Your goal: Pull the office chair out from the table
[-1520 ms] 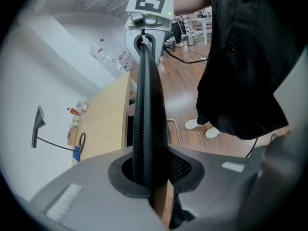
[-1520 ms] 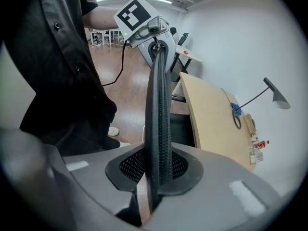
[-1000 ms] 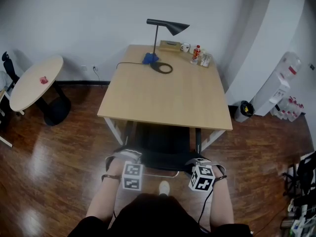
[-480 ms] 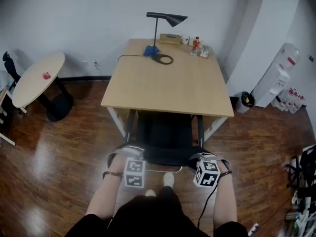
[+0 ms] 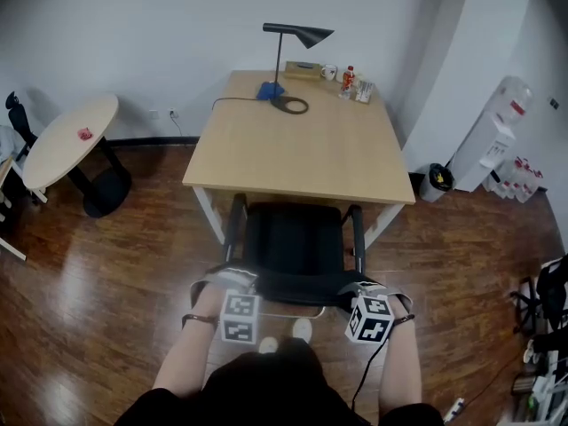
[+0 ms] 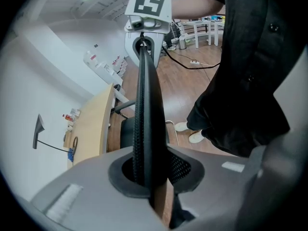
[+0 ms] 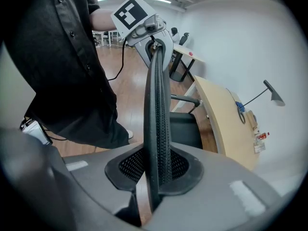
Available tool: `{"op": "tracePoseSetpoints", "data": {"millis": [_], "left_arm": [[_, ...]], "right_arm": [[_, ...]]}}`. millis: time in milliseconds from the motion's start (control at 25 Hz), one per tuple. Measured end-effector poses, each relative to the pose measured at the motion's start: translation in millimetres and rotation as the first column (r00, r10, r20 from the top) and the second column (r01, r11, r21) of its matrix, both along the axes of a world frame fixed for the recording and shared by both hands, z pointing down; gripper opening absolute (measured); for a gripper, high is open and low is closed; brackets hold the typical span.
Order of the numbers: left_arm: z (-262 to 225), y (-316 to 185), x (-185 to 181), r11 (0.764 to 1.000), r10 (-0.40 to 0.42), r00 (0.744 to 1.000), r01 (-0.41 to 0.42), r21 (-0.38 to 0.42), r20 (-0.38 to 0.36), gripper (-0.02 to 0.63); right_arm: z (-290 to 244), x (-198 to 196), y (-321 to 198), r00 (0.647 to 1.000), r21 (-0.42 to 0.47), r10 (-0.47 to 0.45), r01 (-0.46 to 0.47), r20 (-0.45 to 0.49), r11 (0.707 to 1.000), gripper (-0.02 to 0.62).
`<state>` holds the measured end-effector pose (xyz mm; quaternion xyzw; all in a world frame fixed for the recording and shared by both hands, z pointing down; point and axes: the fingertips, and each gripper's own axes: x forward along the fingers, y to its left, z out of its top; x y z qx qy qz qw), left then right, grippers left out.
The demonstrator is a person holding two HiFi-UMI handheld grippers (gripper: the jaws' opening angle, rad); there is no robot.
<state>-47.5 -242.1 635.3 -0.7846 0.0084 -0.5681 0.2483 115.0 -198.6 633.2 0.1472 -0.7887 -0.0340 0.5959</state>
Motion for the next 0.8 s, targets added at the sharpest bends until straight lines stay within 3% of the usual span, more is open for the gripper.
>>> {"op": "tracePoseSetpoints", "data": {"millis": [800], "left_arm": [[0.4, 53.0, 1.2, 0.998, -0.054, 0.998, 0.055, -0.012, 0.008, 0.066]], "right_arm": [[-1.1, 1.6, 49.2, 0.999, -0.022, -0.042, 0.042, 0.006, 0.999, 0.084]]}}
